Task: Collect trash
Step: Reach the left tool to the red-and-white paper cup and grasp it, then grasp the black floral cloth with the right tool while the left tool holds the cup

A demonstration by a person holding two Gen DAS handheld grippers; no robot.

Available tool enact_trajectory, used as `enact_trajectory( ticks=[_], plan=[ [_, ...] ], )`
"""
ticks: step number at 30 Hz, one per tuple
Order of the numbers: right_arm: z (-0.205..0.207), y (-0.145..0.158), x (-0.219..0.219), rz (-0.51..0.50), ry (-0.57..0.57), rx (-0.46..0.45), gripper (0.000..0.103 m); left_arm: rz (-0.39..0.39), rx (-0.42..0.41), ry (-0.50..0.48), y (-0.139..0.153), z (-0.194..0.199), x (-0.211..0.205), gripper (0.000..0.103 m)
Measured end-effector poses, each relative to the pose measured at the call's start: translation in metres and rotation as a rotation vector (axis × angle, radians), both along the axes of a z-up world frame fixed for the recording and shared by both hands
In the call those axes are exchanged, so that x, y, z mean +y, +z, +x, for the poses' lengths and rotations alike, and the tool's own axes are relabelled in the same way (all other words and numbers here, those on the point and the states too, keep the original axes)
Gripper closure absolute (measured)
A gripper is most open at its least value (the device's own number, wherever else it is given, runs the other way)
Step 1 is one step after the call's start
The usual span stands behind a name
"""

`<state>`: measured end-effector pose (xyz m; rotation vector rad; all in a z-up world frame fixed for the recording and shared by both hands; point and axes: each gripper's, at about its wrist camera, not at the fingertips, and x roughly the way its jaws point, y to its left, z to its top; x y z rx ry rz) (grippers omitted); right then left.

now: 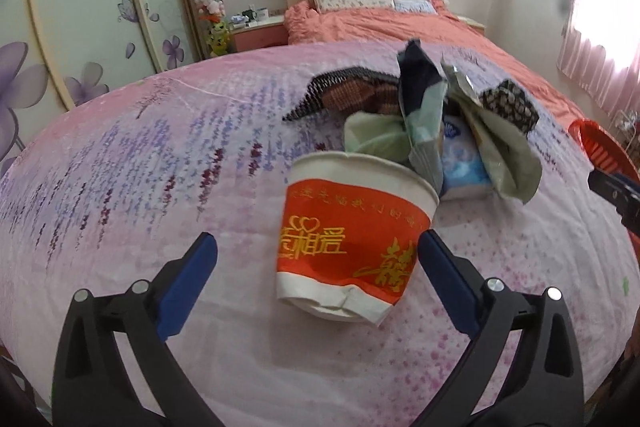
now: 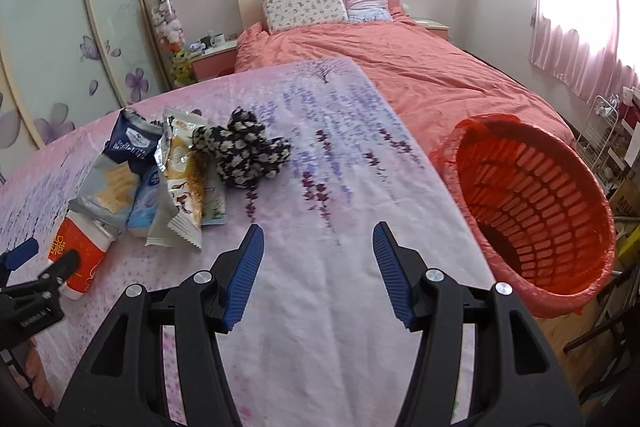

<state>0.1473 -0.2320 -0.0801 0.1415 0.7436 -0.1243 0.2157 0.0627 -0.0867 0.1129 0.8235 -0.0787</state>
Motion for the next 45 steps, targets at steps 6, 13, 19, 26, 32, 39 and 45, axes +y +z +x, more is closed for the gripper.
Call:
enact_trajectory(
  ticks=[6,13,19,26,32,39,45],
  plan=[
    [0.009,-0.006,0.011,-0.001,0.018,0.019,0.046,0.011,0.024,0.037,-0.007,0.016,0.006,0.007],
    [0.033,-0.003,0.019,0.031,0.033,0.005,0.046,-0.027,0.041,0.147,-0.005,0.046,0.047,0.013],
    [0.071,0.002,0.024,0.089,0.043,-0.02,0.037,-0.05,0.047,0.167,-0.004,0.061,0.065,0.013],
    [0.102,-0.013,0.037,0.05,0.066,0.039,0.033,-0.074,0.048,0.144,-0.003,0.061,0.072,0.014],
    [0.1,-0.023,0.036,0.057,0.082,0.069,0.077,-0.091,0.071,0.136,-0.011,0.056,0.076,0.019],
    [0.079,-0.017,0.022,-0.026,0.02,0.045,0.086,-0.103,0.068,0.129,-0.013,0.052,0.076,0.02],
    [0.076,-0.023,0.008,0.007,-0.017,0.086,0.086,-0.098,0.072,0.12,-0.013,0.054,0.073,0.021]
  ],
)
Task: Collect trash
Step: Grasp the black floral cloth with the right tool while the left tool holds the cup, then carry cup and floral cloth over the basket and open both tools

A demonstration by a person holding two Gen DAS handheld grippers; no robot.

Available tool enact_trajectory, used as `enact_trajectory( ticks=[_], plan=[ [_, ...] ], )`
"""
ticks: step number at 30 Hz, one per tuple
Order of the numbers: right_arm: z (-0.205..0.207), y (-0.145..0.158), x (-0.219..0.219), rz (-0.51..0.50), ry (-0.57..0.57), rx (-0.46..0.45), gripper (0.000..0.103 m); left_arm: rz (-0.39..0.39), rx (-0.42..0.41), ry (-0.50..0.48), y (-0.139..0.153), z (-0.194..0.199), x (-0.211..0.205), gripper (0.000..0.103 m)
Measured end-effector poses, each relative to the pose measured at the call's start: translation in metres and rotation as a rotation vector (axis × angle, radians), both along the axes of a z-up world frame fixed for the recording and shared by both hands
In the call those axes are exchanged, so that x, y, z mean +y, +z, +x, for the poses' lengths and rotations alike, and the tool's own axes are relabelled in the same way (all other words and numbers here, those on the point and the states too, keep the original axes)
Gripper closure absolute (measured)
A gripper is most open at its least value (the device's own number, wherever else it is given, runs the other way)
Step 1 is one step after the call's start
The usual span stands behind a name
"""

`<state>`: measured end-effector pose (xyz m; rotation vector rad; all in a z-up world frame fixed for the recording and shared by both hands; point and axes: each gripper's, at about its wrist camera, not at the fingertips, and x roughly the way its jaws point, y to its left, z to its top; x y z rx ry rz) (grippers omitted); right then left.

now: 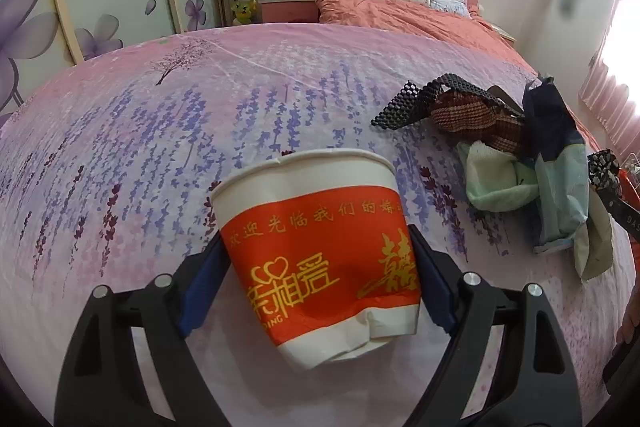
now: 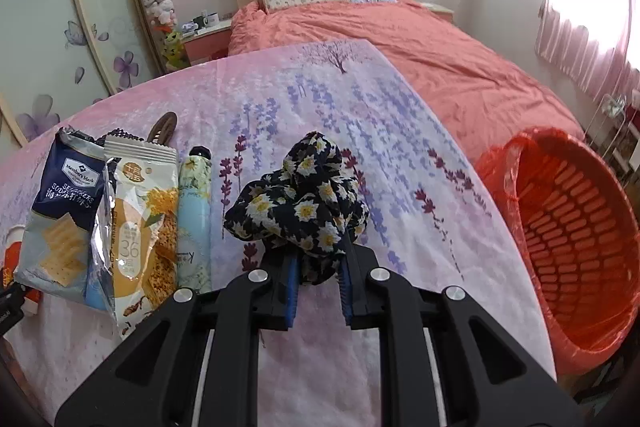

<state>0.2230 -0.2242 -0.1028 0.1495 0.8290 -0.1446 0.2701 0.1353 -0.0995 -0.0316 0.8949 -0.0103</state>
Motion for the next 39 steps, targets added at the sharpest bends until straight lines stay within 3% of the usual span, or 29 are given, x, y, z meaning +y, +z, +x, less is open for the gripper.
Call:
enact_trajectory(
  ticks=[4,21,28,39],
  plan=[
    [0.004,-0.002,0.002,-0.013,0.007,0.022,0.086,-0.024,0.017,0.013,-0.002,0.003,0.004,0.027],
    [-0.003,0.001,0.001,0.008,0.007,0.006,0.088,0.001,0.006,0.02,0.002,-0.008,0.007,0.028],
    [-0.019,0.016,-0.011,0.047,0.001,-0.024,0.089,-0.003,-0.04,-0.004,0.028,-0.016,-0.004,0.028],
    [-0.061,0.057,-0.04,0.046,-0.015,-0.122,0.089,-0.031,-0.146,-0.137,0.086,-0.041,-0.071,0.028]
  ],
)
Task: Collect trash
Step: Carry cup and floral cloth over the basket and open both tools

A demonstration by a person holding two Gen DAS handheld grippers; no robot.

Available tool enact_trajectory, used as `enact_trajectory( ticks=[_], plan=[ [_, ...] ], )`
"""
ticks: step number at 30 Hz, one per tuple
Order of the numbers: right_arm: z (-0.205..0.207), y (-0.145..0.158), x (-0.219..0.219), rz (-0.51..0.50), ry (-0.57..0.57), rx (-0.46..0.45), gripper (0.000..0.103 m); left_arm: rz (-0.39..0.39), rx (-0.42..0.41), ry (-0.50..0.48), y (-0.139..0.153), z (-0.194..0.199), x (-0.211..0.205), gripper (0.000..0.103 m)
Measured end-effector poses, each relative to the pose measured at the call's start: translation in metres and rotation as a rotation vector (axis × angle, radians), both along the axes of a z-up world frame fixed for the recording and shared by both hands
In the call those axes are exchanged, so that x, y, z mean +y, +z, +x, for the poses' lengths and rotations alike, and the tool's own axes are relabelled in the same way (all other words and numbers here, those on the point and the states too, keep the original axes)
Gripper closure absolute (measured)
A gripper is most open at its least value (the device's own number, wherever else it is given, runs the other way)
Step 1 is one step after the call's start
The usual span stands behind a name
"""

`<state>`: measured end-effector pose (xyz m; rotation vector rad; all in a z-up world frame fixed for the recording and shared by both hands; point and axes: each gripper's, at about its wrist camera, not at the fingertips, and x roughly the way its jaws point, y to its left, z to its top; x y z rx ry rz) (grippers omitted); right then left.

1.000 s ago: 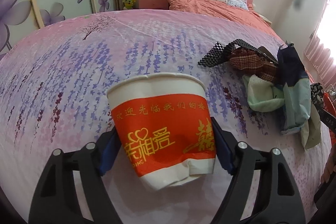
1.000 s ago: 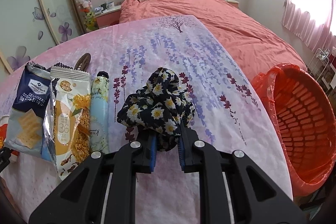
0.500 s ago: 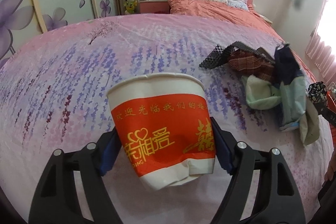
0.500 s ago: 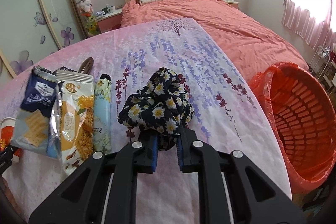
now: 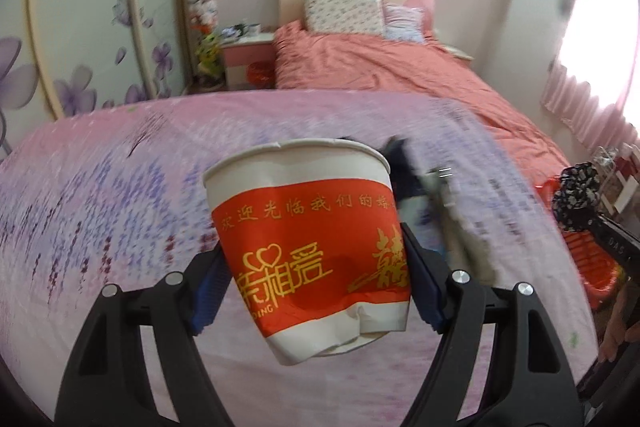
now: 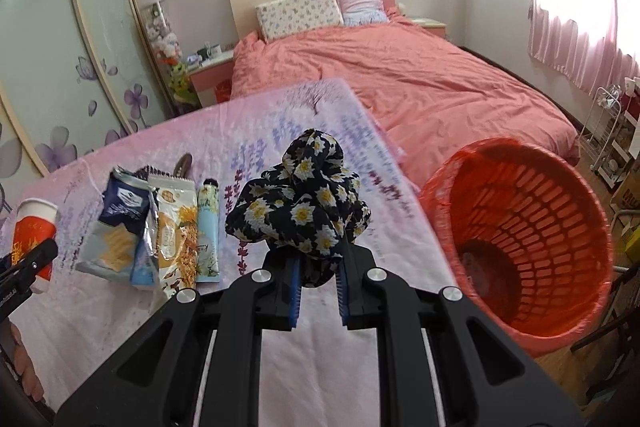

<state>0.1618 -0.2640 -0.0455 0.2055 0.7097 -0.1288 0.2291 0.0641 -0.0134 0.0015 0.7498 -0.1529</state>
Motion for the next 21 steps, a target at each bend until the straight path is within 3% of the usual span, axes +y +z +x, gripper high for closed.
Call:
enact_trajectory(
  ticks=[8,21],
  plan=[
    [-0.031,0.022,-0.04,0.001,-0.061,-0.061,0.089,-0.044,-0.046,-0.139,0.031,-0.013,-0.072,0.028],
    [-0.066,0.014,-0.123,0.044,-0.224,-0.095,0.089,-0.091,-0.043,-0.4,0.028,-0.022,-0.212,0.028]
  ],
)
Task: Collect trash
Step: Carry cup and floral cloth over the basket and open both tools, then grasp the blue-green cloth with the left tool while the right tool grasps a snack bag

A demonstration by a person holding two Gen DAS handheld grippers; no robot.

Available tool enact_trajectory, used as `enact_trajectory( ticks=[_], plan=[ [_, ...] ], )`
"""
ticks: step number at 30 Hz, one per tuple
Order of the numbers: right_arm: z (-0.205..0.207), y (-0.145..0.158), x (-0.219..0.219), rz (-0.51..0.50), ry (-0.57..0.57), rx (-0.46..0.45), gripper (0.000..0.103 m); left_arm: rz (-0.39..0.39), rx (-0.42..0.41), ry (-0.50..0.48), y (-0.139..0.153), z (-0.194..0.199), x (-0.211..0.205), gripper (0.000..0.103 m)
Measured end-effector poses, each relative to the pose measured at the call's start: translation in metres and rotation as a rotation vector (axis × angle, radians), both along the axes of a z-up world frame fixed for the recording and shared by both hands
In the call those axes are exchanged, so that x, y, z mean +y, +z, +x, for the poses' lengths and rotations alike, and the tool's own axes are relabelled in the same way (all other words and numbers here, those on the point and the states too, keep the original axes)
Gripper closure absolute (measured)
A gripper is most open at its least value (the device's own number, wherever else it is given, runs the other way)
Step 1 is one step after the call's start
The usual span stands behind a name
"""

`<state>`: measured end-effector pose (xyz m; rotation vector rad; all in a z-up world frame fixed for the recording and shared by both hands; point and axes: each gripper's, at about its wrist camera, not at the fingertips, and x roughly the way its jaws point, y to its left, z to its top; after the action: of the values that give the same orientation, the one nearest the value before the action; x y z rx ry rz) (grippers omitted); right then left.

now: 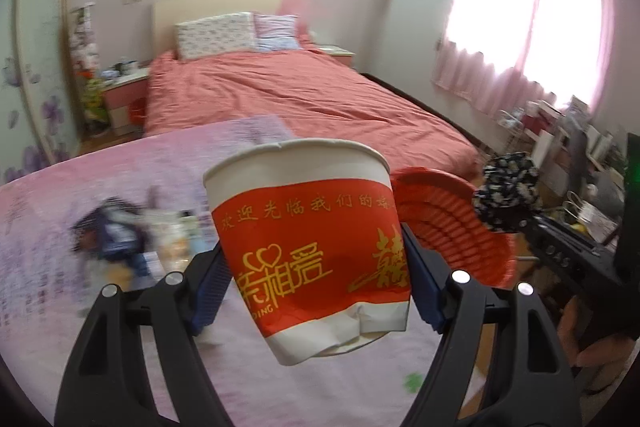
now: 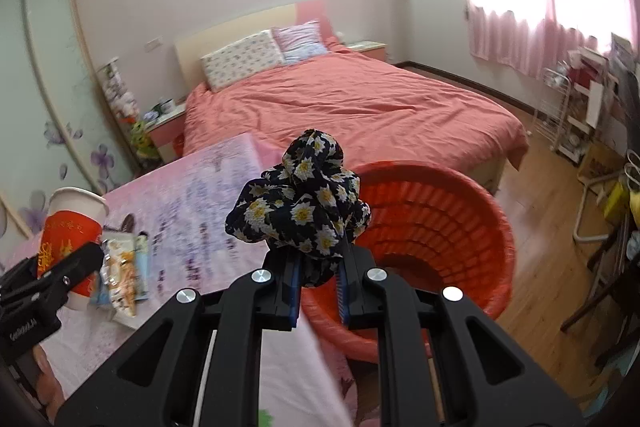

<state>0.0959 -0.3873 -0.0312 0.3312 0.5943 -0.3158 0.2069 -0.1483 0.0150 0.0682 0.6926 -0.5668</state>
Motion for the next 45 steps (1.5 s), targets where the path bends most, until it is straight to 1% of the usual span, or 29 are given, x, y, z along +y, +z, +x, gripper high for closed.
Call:
enact_trajectory(
  ticks=[5,8,16,19,20,21,22,23,24,27,30,34,41,45],
  plan=[
    [-0.002,-0.007,-0.03,0.019,-0.047,-0.002,0.089,-0.003,0.005,-0.088,-0.01,0.002,-0.057,0.028],
    [0.001,-0.01,-0.04,0.02,-0.061,0.0,0.089,0.001,0.012,-0.128,-0.017,0.001,-0.084,0.028],
    [0.007,-0.025,-0.069,0.05,-0.097,0.009,0.089,0.029,0.038,-0.198,-0.039,0.012,-0.142,0.028],
    [0.008,-0.029,-0.078,0.074,-0.109,0.011,0.086,0.043,0.056,-0.202,-0.047,0.018,-0.153,0.027],
    [0.009,-0.032,-0.082,0.082,-0.112,0.01,0.083,0.049,0.065,-0.198,-0.052,0.022,-0.156,0.027],
    [0.009,-0.033,-0.083,0.087,-0.112,0.012,0.074,0.052,0.07,-0.196,-0.054,0.024,-0.157,0.026],
    [0.009,-0.034,-0.085,0.091,-0.112,0.013,0.07,0.055,0.074,-0.194,-0.056,0.025,-0.159,0.026],
    [0.009,-0.036,-0.086,0.092,-0.116,0.014,0.064,0.061,0.08,-0.189,-0.058,0.028,-0.16,0.025],
    [0.01,-0.036,-0.087,0.093,-0.116,0.015,0.061,0.067,0.084,-0.181,-0.061,0.03,-0.161,0.022],
    [0.01,-0.039,-0.087,0.097,-0.117,0.024,0.056,0.078,0.096,-0.156,-0.068,0.036,-0.155,0.021],
    [0.008,-0.038,-0.082,0.088,-0.117,0.031,0.054,0.084,0.1,-0.132,-0.07,0.04,-0.143,0.021],
    [0.009,-0.035,-0.077,0.067,-0.108,0.041,0.054,0.101,0.076,-0.102,-0.066,0.038,-0.126,0.021],
    [0.012,-0.025,-0.042,0.004,-0.054,0.044,0.054,0.131,0.016,-0.019,-0.051,0.031,-0.069,0.021],
    [0.016,-0.023,-0.017,-0.01,-0.007,0.053,0.054,0.128,0.017,0.052,-0.043,0.033,-0.023,0.021]
  ],
)
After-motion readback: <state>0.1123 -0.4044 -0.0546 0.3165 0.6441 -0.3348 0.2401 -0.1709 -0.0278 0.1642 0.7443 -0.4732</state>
